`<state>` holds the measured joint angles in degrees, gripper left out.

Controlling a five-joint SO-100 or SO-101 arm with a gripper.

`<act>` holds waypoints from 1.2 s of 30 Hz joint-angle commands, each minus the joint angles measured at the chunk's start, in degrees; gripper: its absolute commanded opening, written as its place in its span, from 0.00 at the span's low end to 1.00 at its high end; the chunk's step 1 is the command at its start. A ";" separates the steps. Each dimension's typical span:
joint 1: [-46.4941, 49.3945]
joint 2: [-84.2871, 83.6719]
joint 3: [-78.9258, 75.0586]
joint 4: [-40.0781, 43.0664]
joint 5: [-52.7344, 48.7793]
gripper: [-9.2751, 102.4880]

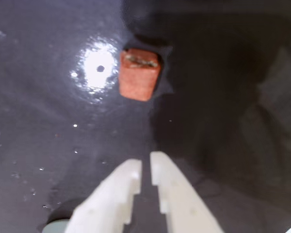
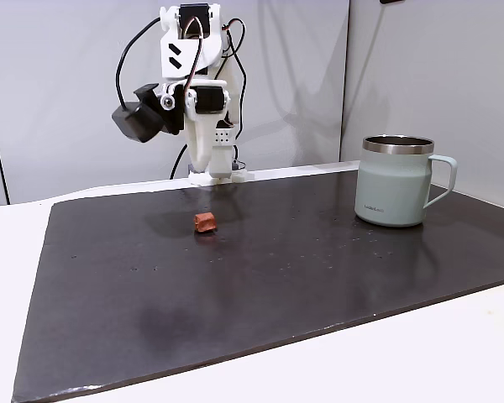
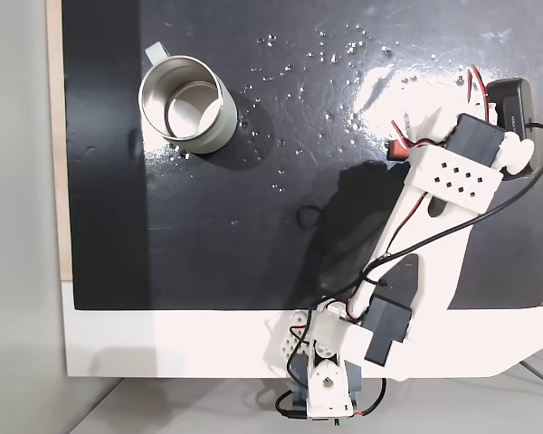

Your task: Grasp a cube and put it in the cup.

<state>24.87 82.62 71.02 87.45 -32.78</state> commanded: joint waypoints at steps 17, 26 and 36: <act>2.11 -2.55 -4.22 3.08 0.88 0.31; 3.25 -6.59 0.35 -3.96 0.26 0.30; 3.08 -12.74 1.76 -8.61 0.18 0.29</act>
<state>27.77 69.35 72.69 80.42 -32.26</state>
